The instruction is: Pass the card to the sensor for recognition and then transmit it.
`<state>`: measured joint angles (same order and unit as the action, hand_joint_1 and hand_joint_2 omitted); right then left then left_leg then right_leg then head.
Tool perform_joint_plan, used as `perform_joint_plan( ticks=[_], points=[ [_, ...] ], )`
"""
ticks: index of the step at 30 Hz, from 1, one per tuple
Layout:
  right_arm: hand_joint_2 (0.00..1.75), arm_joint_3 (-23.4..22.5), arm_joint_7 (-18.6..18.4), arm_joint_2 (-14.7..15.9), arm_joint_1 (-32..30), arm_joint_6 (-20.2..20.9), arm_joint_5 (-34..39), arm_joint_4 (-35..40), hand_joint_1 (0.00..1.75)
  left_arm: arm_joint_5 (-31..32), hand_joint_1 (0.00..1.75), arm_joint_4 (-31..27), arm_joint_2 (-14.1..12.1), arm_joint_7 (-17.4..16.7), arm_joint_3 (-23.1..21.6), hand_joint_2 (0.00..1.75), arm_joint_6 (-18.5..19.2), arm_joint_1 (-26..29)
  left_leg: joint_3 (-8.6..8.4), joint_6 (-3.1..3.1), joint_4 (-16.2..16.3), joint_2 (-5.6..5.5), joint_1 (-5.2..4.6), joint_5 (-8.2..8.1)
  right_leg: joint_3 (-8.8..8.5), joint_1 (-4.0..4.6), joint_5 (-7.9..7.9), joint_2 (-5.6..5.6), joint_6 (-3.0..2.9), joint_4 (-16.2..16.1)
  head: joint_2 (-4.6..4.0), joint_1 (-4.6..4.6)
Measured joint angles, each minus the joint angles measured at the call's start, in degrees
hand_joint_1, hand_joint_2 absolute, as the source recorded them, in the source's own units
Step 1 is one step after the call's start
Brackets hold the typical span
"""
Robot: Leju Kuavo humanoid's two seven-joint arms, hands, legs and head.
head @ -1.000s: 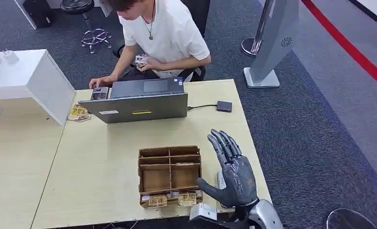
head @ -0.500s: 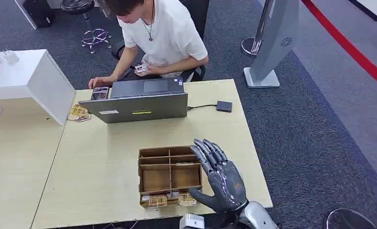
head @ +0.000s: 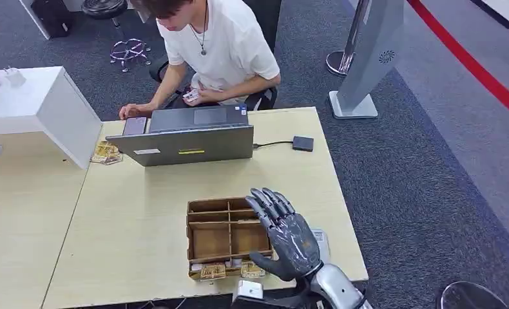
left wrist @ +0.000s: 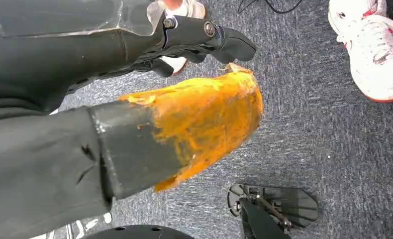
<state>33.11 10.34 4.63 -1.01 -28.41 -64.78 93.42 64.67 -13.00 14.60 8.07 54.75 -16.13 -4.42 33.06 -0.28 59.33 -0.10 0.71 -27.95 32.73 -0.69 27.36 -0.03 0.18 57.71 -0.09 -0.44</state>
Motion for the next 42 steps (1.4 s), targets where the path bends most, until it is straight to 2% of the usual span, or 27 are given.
perform_joint_plan(
  ticks=[11,35,42],
  points=[
    [1.75,1.97,-3.59,-0.33,3.09,-0.44,-4.68,-5.38,0.00,0.48,0.00,0.00,0.02,-0.37,0.00,0.00,0.39,-0.01,0.00,0.00,0.00,0.00,0.00,0.00,0.00,0.00,0.00,0.00,0.00,0.00,0.00,0.00],
    [1.75,3.11,-8.00,-1.38,6.17,-2.31,-9.66,-11.37,0.00,1.42,0.00,0.00,0.00,-0.70,0.00,0.00,0.52,-0.07,0.00,0.00,0.00,0.00,0.00,0.00,0.00,0.00,0.00,0.00,0.00,0.00,0.00,0.00],
    [1.75,3.06,-8.90,-1.71,6.51,-2.95,-10.52,-12.55,0.09,1.51,0.00,0.00,0.00,-0.81,0.00,0.00,0.52,-0.07,0.00,0.00,0.00,0.00,0.00,0.00,0.00,0.00,0.00,0.00,0.00,0.00,0.00,0.00]
  ],
)
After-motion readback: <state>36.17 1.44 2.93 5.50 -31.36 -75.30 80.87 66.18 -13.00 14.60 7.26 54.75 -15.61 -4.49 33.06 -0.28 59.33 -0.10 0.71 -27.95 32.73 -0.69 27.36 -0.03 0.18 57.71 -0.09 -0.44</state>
